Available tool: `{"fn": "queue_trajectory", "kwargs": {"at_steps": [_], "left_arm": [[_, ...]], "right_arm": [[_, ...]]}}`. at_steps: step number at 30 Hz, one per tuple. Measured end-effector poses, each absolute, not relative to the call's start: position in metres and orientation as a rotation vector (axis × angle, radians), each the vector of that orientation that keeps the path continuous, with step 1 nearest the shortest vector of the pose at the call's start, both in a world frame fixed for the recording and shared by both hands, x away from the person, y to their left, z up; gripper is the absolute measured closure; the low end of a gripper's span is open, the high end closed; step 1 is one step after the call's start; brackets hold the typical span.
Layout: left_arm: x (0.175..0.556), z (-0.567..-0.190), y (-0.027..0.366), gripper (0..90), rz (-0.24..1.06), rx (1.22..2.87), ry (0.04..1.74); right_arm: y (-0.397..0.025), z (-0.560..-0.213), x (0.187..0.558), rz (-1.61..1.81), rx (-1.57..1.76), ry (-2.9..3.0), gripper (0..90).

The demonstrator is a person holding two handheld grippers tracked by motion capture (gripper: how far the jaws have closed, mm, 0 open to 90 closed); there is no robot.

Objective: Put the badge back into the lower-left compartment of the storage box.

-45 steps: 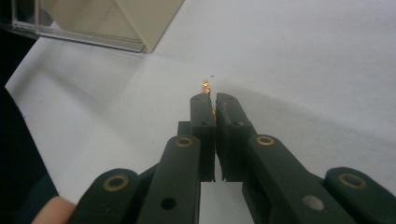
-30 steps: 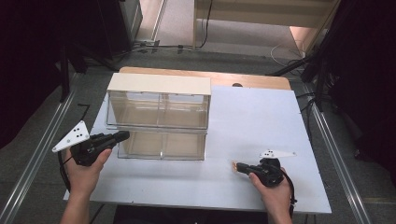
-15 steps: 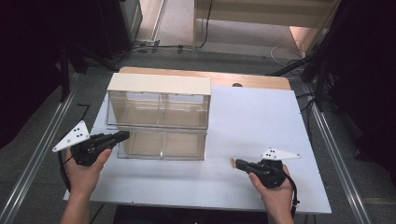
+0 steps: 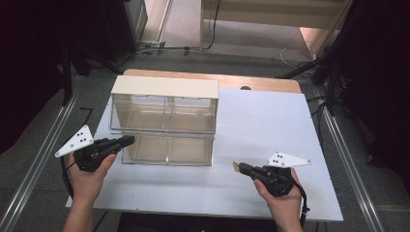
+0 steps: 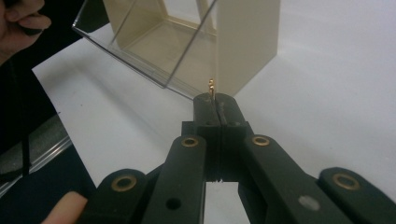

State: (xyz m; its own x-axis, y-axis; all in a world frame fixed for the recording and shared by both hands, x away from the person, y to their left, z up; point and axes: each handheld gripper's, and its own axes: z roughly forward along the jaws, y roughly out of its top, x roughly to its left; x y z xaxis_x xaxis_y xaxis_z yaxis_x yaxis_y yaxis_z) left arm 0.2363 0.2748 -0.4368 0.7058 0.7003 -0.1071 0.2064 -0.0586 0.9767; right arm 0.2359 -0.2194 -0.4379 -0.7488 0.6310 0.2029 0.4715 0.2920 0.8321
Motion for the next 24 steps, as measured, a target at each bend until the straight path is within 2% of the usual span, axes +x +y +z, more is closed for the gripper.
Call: {"fn": "queue_trajectory", "kwargs": {"at_steps": [24], "left_arm": [[0.236,-0.435,0.271,90.0,0.470,1.621,0.738]], "right_arm": [[-0.185,-0.408,0.227,1.526,0.875,2.384,86.8]]}}
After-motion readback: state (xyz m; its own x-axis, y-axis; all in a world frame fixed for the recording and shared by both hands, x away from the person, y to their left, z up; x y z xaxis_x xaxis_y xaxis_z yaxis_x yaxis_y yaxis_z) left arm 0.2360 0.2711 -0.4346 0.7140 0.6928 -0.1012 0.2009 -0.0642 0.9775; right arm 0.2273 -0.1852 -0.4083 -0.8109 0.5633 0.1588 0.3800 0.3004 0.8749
